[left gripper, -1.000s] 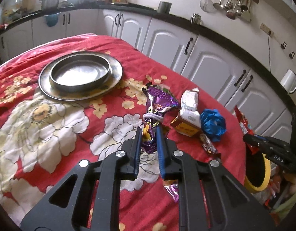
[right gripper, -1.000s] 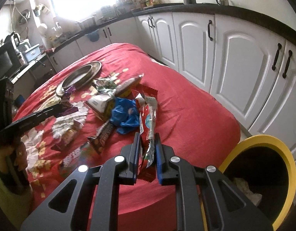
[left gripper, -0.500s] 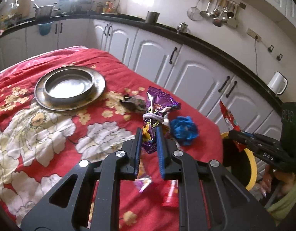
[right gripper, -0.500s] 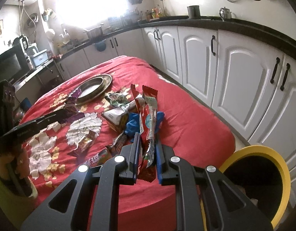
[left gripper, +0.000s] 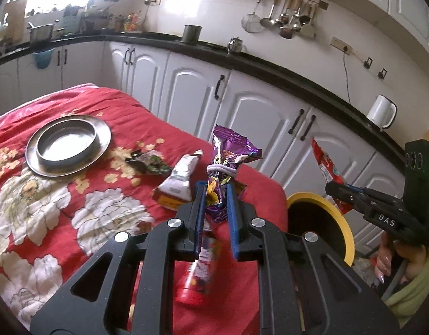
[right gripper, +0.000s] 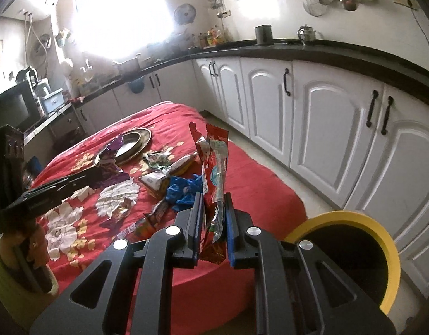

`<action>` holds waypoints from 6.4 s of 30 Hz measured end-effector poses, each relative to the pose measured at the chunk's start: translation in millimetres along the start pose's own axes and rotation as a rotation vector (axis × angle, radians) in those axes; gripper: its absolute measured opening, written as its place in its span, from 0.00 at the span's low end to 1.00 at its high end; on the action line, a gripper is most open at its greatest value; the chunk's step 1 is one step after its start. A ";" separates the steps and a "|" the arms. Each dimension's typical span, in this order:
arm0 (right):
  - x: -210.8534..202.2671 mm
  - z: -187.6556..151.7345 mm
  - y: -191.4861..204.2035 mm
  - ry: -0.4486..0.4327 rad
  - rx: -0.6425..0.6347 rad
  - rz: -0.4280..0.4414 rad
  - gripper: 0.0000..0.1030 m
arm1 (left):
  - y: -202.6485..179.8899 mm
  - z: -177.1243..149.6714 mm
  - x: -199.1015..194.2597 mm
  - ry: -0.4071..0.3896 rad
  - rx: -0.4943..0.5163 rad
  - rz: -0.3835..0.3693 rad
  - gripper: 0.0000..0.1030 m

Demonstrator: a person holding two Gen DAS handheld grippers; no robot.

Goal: Collect trash
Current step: 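Carry the purple wrapper and red packet over the yellow-rimmed bin with both tools, then open the right tool over the bin while the left tool releases the purple wrapper, then move both tools back from the bin toward the remaining items on the table, then grasp the clear snack bag with the left tool while the right tool grasps the blue gloves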

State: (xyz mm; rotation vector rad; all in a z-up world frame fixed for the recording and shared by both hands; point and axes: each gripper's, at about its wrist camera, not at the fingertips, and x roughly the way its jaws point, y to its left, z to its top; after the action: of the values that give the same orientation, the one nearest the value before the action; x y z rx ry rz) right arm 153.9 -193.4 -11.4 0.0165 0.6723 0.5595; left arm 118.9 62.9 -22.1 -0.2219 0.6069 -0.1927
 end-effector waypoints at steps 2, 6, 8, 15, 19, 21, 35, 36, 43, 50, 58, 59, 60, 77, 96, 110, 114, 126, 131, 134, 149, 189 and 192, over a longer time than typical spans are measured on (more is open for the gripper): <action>-6.0 -1.4 -4.1 -0.008 0.010 -0.007 0.14 | -4.9 0.9 0.1 -0.001 0.007 -0.009 0.10; -17.9 -4.7 -14.7 -0.025 0.030 -0.023 0.14 | -19.1 0.4 1.1 -0.004 0.022 -0.028 0.10; -22.8 -6.5 -19.3 -0.032 0.041 -0.032 0.14 | -25.7 0.1 3.0 -0.002 0.028 -0.035 0.10; -39.8 -13.8 -40.6 -0.056 0.079 -0.064 0.14 | -51.2 -2.9 11.7 0.007 0.062 -0.066 0.10; -48.7 -17.3 -51.0 -0.074 0.098 -0.085 0.14 | -69.3 -5.3 17.8 0.015 0.089 -0.086 0.10; -53.6 -19.2 -57.5 -0.083 0.110 -0.095 0.14 | -77.8 -6.6 20.4 0.020 0.102 -0.096 0.10; -77.9 -32.9 -96.8 -0.127 0.208 -0.144 0.14 | -127.4 -15.5 39.1 0.047 0.190 -0.166 0.10; -79.1 -34.1 -100.0 -0.130 0.216 -0.148 0.14 | -130.4 -16.6 40.4 0.051 0.195 -0.169 0.10; -81.3 -40.5 -113.8 -0.128 0.248 -0.165 0.14 | -151.8 -27.7 50.2 0.078 0.241 -0.201 0.10; -81.3 -47.0 -130.2 -0.122 0.274 -0.188 0.14 | -168.5 -41.0 62.1 0.113 0.280 -0.224 0.10; -80.8 -54.9 -145.3 -0.114 0.306 -0.201 0.14 | -183.2 -52.6 77.6 0.152 0.301 -0.251 0.10; -80.7 -55.9 -147.0 -0.114 0.310 -0.200 0.15 | -185.2 -54.1 79.6 0.155 0.305 -0.254 0.10; -79.9 -56.8 -149.2 -0.111 0.316 -0.199 0.15 | -187.0 -55.4 80.9 0.158 0.310 -0.256 0.10; -65.5 -68.6 -166.8 -0.063 0.375 -0.159 0.18 | -210.4 -79.2 117.5 0.244 0.368 -0.276 0.10; -72.9 -71.1 -173.0 -0.105 0.410 -0.239 0.68 | -201.9 -76.5 119.4 0.222 0.330 -0.215 0.89; -70.1 -59.2 -135.5 -0.113 0.305 -0.238 0.82 | -170.5 -59.5 84.8 0.127 0.268 -0.123 0.89; -69.6 -57.3 -126.8 -0.109 0.281 -0.227 0.83 | -163.7 -56.1 73.5 0.091 0.263 -0.096 0.89; -66.9 -46.6 -83.5 -0.112 0.171 -0.200 0.83 | -128.8 -35.7 40.8 -0.016 0.200 0.003 0.89; -64.5 -43.5 -66.2 -0.111 0.132 -0.190 0.83 | -107.9 -28.8 29.0 -0.056 0.153 0.046 0.89; -60.6 -41.9 -55.9 -0.101 0.111 -0.177 0.84 | -96.5 -25.4 23.0 -0.073 0.129 0.065 0.89; -42.4 -36.6 -11.2 -0.057 0.011 -0.116 0.85 | -47.5 -14.0 3.0 -0.134 0.045 0.155 0.89; 119.9 1.7 50.5 0.123 -0.115 -0.033 0.73 | 67.5 -45.7 23.8 0.073 -0.211 0.209 0.59; 131.9 3.6 45.4 0.141 -0.096 -0.036 0.69 | 66.2 -48.6 28.5 0.099 -0.213 0.197 0.57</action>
State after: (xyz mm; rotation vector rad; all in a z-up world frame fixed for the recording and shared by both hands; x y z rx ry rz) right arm 218.6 -88.7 -77.2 -0.1255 0.7810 0.5617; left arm 121.0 112.2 -93.6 -0.3580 0.7439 0.0525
